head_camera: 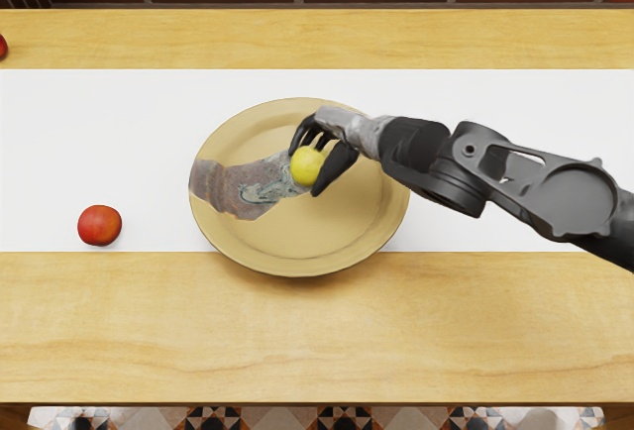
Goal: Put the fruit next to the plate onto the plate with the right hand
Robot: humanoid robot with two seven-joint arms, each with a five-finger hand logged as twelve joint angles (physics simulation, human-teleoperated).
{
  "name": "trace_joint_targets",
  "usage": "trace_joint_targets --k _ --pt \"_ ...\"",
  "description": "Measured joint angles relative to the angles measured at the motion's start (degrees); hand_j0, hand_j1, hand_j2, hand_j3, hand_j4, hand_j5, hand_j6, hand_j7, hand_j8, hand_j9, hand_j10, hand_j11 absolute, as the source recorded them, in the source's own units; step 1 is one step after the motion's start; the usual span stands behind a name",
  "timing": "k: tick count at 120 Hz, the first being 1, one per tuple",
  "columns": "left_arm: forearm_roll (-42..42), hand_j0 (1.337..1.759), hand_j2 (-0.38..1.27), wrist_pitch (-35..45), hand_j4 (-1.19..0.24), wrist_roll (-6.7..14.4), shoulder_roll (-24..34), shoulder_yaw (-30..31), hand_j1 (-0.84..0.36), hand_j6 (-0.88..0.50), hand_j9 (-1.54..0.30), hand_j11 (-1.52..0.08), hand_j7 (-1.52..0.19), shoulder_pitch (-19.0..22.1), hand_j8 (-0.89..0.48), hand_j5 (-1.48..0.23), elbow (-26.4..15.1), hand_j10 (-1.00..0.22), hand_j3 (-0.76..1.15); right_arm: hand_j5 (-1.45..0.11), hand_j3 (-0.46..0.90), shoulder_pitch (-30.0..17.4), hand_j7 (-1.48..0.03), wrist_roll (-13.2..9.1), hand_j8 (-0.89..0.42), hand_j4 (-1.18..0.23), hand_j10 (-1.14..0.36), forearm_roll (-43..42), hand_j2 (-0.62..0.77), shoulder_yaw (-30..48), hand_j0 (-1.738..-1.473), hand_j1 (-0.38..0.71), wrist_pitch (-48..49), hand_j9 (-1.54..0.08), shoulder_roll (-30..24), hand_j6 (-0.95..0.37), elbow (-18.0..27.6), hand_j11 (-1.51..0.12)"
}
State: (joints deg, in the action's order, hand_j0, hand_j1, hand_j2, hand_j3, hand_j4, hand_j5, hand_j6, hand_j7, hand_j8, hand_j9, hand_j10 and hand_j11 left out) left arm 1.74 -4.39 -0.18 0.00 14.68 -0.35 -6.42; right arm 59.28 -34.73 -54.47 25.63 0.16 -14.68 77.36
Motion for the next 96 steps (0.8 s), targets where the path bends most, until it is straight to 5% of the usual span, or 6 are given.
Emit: trace_joint_targets --k 18,32,73,96 --pt "0.01 1.658 0.05 0.0 -0.25 0.0 0.0 0.0 0.06 -0.25 -0.32 -0.32 -0.32 0.0 -0.25 -0.32 0.0 -0.25 0.0 -0.99 0.0 0.4 -0.95 0.04 -0.43 -0.58 -0.72 -0.47 0.31 -1.22 -1.654 0.28 -0.02 -0.95 1.01 -0.4 -1.18 -0.95" --pt "0.01 1.658 0.05 0.0 -0.25 0.0 0.0 0.0 0.06 -0.25 -0.32 -0.32 -0.32 0.0 -0.25 -0.32 0.0 -0.25 0.0 -0.83 0.0 0.63 -0.8 0.08 -0.44 -0.58 -0.61 -0.53 0.16 -1.63 -1.656 0.24 -0.08 -0.8 1.22 -0.41 -1.72 -0.8" --pt "0.0 1.658 0.05 0.0 -0.25 0.0 0.0 0.0 0.05 -0.25 -0.32 -0.32 -0.32 0.0 -0.25 -0.32 0.0 -0.25 0.0 -0.4 0.0 1.45 -0.4 0.05 -0.27 -0.3 -0.3 0.19 -0.01 -1.75 -1.658 -0.01 -0.03 -0.4 0.73 -0.27 -2.15 -0.4" --pt "0.0 1.658 0.05 0.0 -0.25 0.0 0.0 0.0 0.06 -0.25 -0.32 -0.32 -0.32 0.0 -0.25 -0.32 0.0 -0.25 0.0 -0.2 0.0 1.71 -0.2 0.85 -0.14 -0.15 -0.15 7.21 -0.01 2.73 -1.658 -0.18 3.91 -0.2 -4.27 -0.14 -0.07 -0.2"
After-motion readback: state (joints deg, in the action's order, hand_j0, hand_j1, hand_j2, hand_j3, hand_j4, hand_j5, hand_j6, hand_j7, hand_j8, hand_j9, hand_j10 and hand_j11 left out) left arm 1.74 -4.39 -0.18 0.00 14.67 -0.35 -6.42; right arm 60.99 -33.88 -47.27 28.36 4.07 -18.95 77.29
